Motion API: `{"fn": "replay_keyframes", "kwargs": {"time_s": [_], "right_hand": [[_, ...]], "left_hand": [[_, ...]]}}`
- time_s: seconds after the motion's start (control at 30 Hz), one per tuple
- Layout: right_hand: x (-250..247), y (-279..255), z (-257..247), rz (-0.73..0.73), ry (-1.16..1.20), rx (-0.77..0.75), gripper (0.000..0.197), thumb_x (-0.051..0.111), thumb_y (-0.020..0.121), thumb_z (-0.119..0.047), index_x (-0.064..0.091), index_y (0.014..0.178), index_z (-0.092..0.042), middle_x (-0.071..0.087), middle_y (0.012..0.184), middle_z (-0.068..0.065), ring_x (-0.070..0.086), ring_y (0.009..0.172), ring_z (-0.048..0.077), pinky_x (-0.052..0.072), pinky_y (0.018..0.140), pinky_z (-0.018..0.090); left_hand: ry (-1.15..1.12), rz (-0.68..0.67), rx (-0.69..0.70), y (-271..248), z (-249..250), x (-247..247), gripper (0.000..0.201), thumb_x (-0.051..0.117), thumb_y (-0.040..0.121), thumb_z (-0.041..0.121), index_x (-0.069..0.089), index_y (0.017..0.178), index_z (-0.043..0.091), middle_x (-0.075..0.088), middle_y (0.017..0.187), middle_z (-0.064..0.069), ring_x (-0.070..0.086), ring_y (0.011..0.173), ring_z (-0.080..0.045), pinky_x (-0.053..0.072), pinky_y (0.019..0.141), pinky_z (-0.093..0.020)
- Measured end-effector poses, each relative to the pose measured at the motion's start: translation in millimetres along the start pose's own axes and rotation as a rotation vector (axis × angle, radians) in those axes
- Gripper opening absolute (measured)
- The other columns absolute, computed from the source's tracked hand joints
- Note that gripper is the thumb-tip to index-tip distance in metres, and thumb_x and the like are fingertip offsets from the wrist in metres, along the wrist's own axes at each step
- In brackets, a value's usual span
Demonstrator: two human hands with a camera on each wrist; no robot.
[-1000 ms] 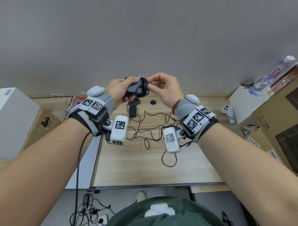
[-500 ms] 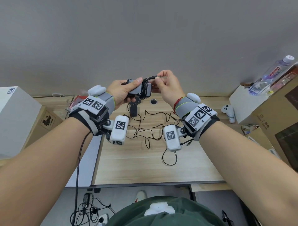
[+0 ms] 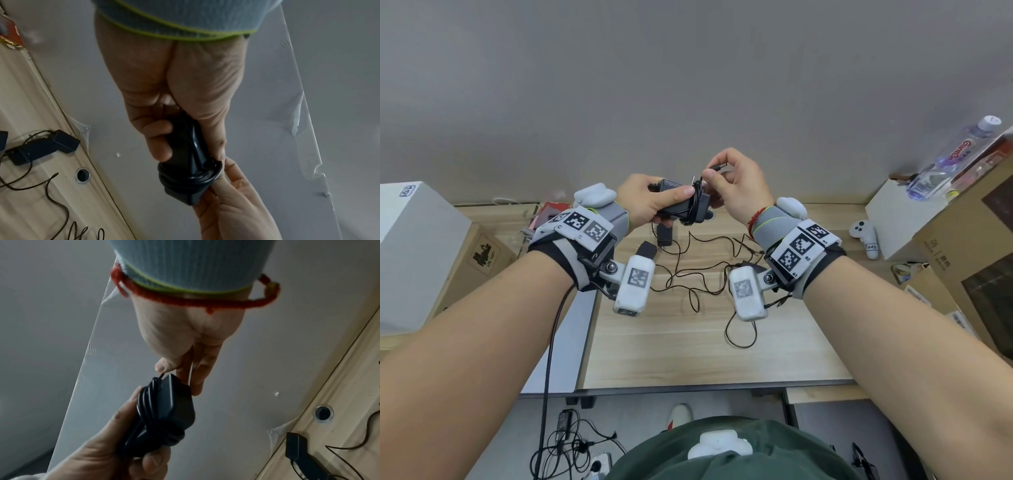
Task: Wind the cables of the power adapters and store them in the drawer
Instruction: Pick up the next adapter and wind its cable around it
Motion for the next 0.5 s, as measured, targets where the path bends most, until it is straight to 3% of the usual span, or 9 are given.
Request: {"fn": "replay_keyframes", "kwargs": {"time_s": [0.07,0.17,0.27,0.37,0.4,0.5], "right_hand": [[-1.6,-1.1,-0.4,0.017,-0.019,-0.002,0.014,0.062,0.093,-0.017,0.054,0.084,-0.025,0.069,0.064,0.003,0.064,0.053,0.026,0.054,0.051,0.059],[-1.0,-0.2,2.3,-0.006,-0.039,0.028,0.011,0.062,0.093,-0.019,0.055,0.086,-0.023,0.068,0.063,0.001,0.064,0.053,0.023,0.054,0.054,0.06],[3.8,1.0,5.7,-0.109,-0.017,0.105,0.007,0.062,0.093,-0.02,0.056,0.091,-0.018,0.068,0.062,0.0,0.064,0.057,0.027,0.053,0.062,0.063],[7.1,1.3,10.0,-0.198,0.019,0.175,0.017,0.062,0.091,-0.015,0.052,0.105,-0.017,0.066,0.062,0.003,0.06,0.063,0.03,0.049,0.065,0.054],[8.5,-0.4,9.2,-0.211,0.019,0.181,0.018,0.06,0.09,-0.016,0.053,0.105,-0.02,0.066,0.065,0.007,0.06,0.064,0.032,0.049,0.066,0.055],[12.9,-6.7,6.4,-0.189,0.041,0.217,0.018,0.049,0.091,-0.01,0.06,0.088,-0.025,0.065,0.074,0.013,0.065,0.069,0.039,0.053,0.073,0.064]], "left_hand": [[0.041,-0.01,0.01,-1.4,0.8,1.1,0.028,0.073,0.083,0.041,0.07,0.085,0.013,0.071,0.068,0.001,0.062,0.052,-0.016,0.045,0.048,-0.017],[0.086,-0.021,0.024,-2.7,1.8,0.5,0.037,0.074,0.082,0.042,0.07,0.089,0.007,0.072,0.072,-0.004,0.064,0.054,-0.018,0.047,0.051,-0.018],[0.125,-0.037,0.046,-5.6,2.6,-0.3,0.042,0.075,0.081,0.043,0.072,0.095,0.005,0.072,0.072,-0.005,0.065,0.055,-0.019,0.048,0.052,-0.02],[0.098,-0.055,0.068,-9.4,5.6,3.4,0.032,0.074,0.083,0.036,0.073,0.098,0.008,0.07,0.064,0.001,0.063,0.05,-0.014,0.046,0.049,-0.017],[0.076,-0.047,0.077,-9.8,7.1,4.7,0.031,0.073,0.084,0.034,0.073,0.098,0.007,0.069,0.064,0.0,0.062,0.048,-0.014,0.046,0.048,-0.017],[-0.04,0.023,0.075,-7.7,8.7,2.4,0.033,0.071,0.087,0.033,0.07,0.099,0.002,0.068,0.072,-0.008,0.064,0.049,-0.014,0.047,0.047,-0.016]]}}
Point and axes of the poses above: each hand's wrist, its own y-axis towards the middle knuckle, its own x-axis out of the palm, z = x × y, the point moved 7 cm from there along y, towards the middle knuckle
